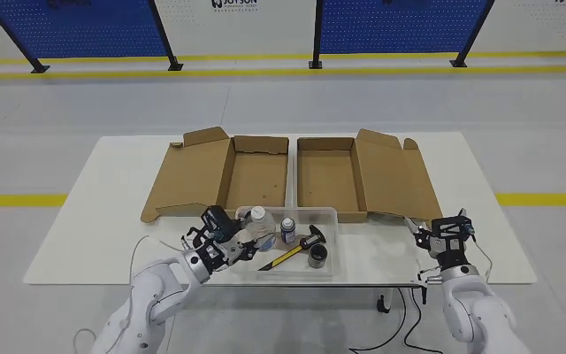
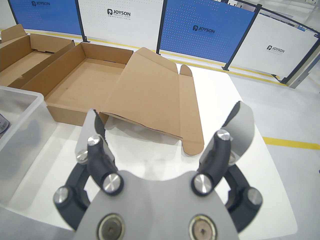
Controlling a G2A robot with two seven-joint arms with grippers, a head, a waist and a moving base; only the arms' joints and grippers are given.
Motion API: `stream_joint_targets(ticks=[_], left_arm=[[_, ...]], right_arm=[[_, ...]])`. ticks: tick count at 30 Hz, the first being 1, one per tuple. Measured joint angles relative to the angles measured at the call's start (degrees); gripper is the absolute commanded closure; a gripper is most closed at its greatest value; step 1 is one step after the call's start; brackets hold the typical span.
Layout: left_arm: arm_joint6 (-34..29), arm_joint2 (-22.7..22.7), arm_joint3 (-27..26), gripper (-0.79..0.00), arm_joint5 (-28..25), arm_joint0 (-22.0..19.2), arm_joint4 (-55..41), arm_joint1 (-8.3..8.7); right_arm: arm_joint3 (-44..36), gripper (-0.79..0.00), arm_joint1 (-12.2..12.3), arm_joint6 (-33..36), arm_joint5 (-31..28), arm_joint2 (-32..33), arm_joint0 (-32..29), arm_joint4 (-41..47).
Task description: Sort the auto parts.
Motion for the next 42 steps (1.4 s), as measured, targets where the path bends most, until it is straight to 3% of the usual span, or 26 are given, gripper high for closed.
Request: stream_joint_targets(ticks=[6, 12, 18, 32, 42], left_arm=[[0.1, 1.1, 1.2, 0.000, 4.7, -2.5, 0.1, -0.36], [-2.2, 4.4, 2.7, 0.000, 14.1, -6.8, 1.3, -1.31], [-2.7, 8.2, 7.3, 0.000, 22.2, -12.3, 1.6, -2.55], [1.3, 16.6, 27.2, 0.000, 35.1, -24.6, 2.4, -6.02], [4.6, 18.0, 39.1, 0.000, 35.4, -30.3, -2.1, -7.87]], right_arm=[[0.0, -0.785, 0.0, 0.0, 0.0, 0.0, 0.0, 0.0], [0.0, -0.785, 0.0, 0.0, 0.0, 0.0, 0.0, 0.0], [0.0, -0.785, 0.0, 0.0, 0.0, 0.0, 0.0, 0.0], [0.0, -0.785, 0.0, 0.0, 0.0, 0.0, 0.0, 0.0], [0.0, -0.785, 0.0, 0.0, 0.0, 0.0, 0.0, 0.0]])
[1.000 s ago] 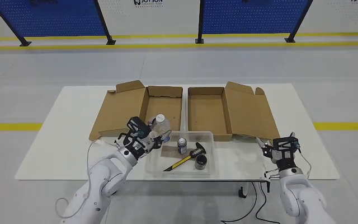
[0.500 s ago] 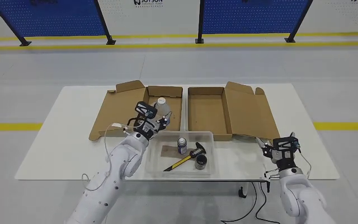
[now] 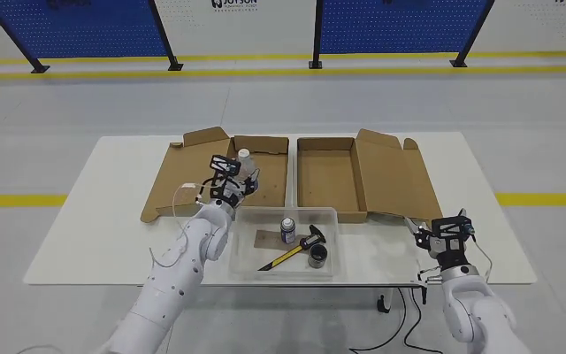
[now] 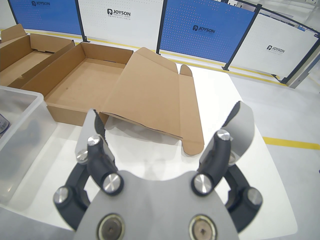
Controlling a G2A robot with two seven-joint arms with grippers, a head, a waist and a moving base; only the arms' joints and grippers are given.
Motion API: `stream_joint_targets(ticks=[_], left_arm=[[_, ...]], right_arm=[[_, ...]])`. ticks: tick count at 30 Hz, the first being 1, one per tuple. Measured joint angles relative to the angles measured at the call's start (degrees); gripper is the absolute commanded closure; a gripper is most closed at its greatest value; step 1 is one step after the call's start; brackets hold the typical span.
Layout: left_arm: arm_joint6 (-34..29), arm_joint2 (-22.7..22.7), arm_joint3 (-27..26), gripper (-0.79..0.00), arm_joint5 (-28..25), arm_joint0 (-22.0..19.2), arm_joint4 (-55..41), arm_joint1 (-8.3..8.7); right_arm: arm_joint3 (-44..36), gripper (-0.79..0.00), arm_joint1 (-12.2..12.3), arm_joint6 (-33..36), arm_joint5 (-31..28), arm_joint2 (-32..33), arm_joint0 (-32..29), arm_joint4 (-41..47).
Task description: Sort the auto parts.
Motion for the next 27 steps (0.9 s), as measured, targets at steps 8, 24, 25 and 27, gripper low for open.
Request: stream_joint_targets(ticks=[8, 24, 25, 27], left_arm=[[2.3, 0.5, 6.5, 0.000, -0.7, -3.0, -1.4, -1.03], [5.1, 1.3, 15.8, 0.000, -0.1, -6.1, -0.6, -2.58], [5.2, 1.3, 16.1, 0.000, -0.1, -6.2, -0.6, -2.64], [5.3, 1.3, 16.7, 0.000, -0.2, -6.4, -0.5, -2.77]], right_arm=[[0.0, -0.785, 0.0, 0.0, 0.0, 0.0, 0.0, 0.0], [0.0, -0.785, 0.0, 0.0, 0.0, 0.0, 0.0, 0.0], [0.0, -0.785, 0.0, 0.0, 0.0, 0.0, 0.0, 0.0], [0.0, -0.785, 0.0, 0.0, 0.0, 0.0, 0.0, 0.0]])
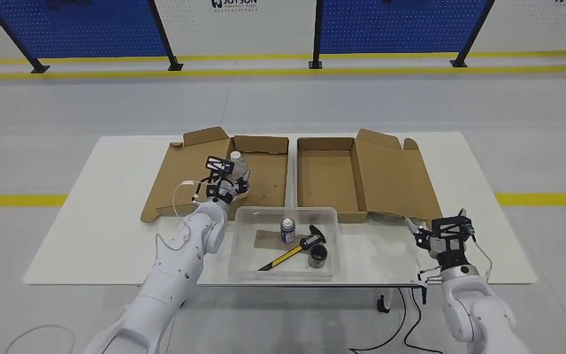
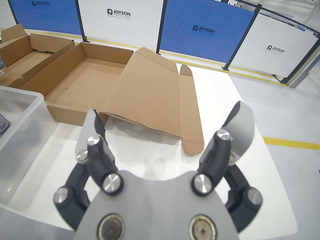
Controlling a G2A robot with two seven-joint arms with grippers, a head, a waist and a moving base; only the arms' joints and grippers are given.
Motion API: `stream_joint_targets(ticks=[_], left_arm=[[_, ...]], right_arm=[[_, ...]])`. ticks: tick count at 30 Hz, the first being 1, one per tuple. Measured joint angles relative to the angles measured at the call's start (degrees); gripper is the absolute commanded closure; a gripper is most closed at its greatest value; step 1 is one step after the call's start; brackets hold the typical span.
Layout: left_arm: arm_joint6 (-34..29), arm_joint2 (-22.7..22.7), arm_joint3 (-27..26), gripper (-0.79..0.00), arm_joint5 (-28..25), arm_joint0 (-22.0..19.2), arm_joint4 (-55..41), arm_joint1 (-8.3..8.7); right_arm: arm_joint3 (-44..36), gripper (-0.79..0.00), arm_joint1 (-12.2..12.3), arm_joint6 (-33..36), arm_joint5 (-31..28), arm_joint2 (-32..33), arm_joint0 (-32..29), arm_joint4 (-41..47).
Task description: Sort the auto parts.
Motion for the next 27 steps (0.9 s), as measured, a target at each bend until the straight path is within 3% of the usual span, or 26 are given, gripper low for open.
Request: stream_joint_targets(ticks=[2, 4, 5, 7, 19, 27], left_arm=[[0.2, 0.0, 0.5, 0.000, -0.3, -0.1, 0.4, -0.09], [0.4, 0.1, 0.8, -0.163, -0.4, -0.1, 0.7, -0.15], [0.3, 0.0, 1.0, -0.326, -0.4, -0.1, 0.9, -0.19], [0.5, 0.4, 1.4, -0.785, 0.3, -0.2, 2.6, -0.19], [-0.6, -0.7, 0.3, -0.785, -0.6, 0.2, 2.6, -0.46], [0.0, -3.4, -5.7, -0.785, 0.4, 3.0, 6.5, 0.61]], right_arm=[[0.0, -0.785, 0.0, 0.0, 0.0, 0.0, 0.0, 0.0], [0.0, -0.785, 0.0, 0.0, 0.0, 0.0, 0.0, 0.0], [0.0, -0.785, 0.0, 0.0, 0.0, 0.0, 0.0, 0.0], [0.0, -0.785, 0.0, 0.0, 0.0, 0.0, 0.0, 0.0], [0.0, -0.785, 0.0, 0.0, 0.0, 0.0, 0.0, 0.0], [0.0, -0.785, 0.0, 0.0, 0.0, 0.0, 0.0, 0.0]])
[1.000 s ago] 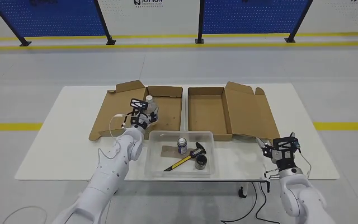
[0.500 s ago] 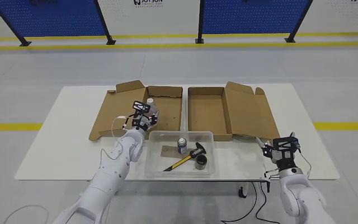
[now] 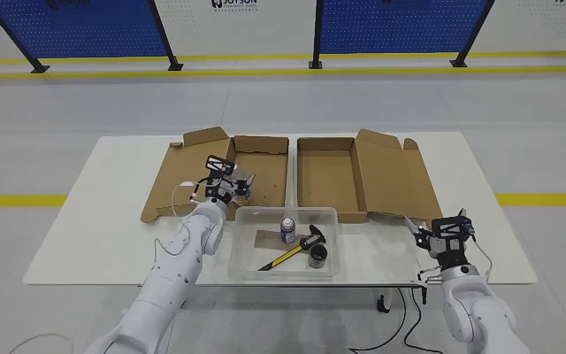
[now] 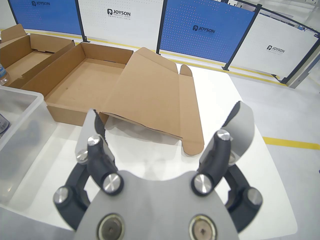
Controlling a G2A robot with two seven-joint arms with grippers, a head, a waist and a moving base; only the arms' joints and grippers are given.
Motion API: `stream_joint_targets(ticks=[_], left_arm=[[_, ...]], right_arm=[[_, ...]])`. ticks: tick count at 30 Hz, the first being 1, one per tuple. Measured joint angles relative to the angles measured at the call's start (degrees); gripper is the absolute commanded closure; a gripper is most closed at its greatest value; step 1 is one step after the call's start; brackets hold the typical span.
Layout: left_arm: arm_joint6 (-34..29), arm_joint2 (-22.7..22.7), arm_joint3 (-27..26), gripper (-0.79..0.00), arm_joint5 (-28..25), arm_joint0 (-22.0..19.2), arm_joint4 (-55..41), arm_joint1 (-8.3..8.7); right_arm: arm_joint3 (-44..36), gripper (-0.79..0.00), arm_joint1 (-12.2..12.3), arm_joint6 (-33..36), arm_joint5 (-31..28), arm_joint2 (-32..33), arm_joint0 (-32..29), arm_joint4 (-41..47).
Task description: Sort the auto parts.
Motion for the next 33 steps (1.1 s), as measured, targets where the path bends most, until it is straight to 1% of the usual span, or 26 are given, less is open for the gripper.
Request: stream_joint_targets(ticks=[4, 7, 10, 11, 14, 17, 20, 23, 25, 29, 33], left_arm=[[-0.9, -2.6, -6.2, -0.785, -0.8, 2.8, 1.1, 0.94], [-1.2, -4.6, -12.6, -0.785, -1.8, 6.1, 4.8, 1.86], [-4.2, -6.8, -20.0, -0.785, -5.7, 10.0, 3.0, 2.58], [-5.6, -7.6, -23.0, -0.785, -7.9, 11.6, 2.4, 2.83], [-8.9, -9.4, -29.4, -0.785, -14.1, 15.5, -0.3, 3.58], [-11.8, -10.8, -34.6, -0.785, -19.2, 18.9, -1.4, 4.22], [-13.8, -11.2, -38.9, -0.785, -23.1, 21.9, -1.1, 4.70], [-15.8, -10.9, -41.7, -0.785, -25.6, 24.0, -1.7, 4.94], [-16.2, -10.2, -42.8, -0.785, -26.4, 24.9, -1.0, 5.02], [-16.9, -8.0, -43.4, -0.785, -26.9, 26.3, -0.4, 4.97], [-18.2, -5.6, -43.2, -0.785, -26.2, 26.9, 1.3, 4.82]], right_arm=[[0.0, -0.785, 0.0, 0.0, 0.0, 0.0, 0.0, 0.0], [0.0, -0.785, 0.0, 0.0, 0.0, 0.0, 0.0, 0.0], [0.0, -0.785, 0.0, 0.0, 0.0, 0.0, 0.0, 0.0], [0.0, -0.785, 0.0, 0.0, 0.0, 0.0, 0.0, 0.0], [0.0, -0.785, 0.0, 0.0, 0.0, 0.0, 0.0, 0.0], [0.0, -0.785, 0.0, 0.0, 0.0, 0.0, 0.0, 0.0], [0.0, -0.785, 0.0, 0.0, 0.0, 0.0, 0.0, 0.0], [0.0, -0.785, 0.0, 0.0, 0.0, 0.0, 0.0, 0.0], [0.0, -0.785, 0.0, 0.0, 0.0, 0.0, 0.0, 0.0], [0.0, -0.785, 0.0, 0.0, 0.0, 0.0, 0.0, 0.0], [0.0, -0.785, 0.0, 0.0, 0.0, 0.0, 0.0, 0.0]])
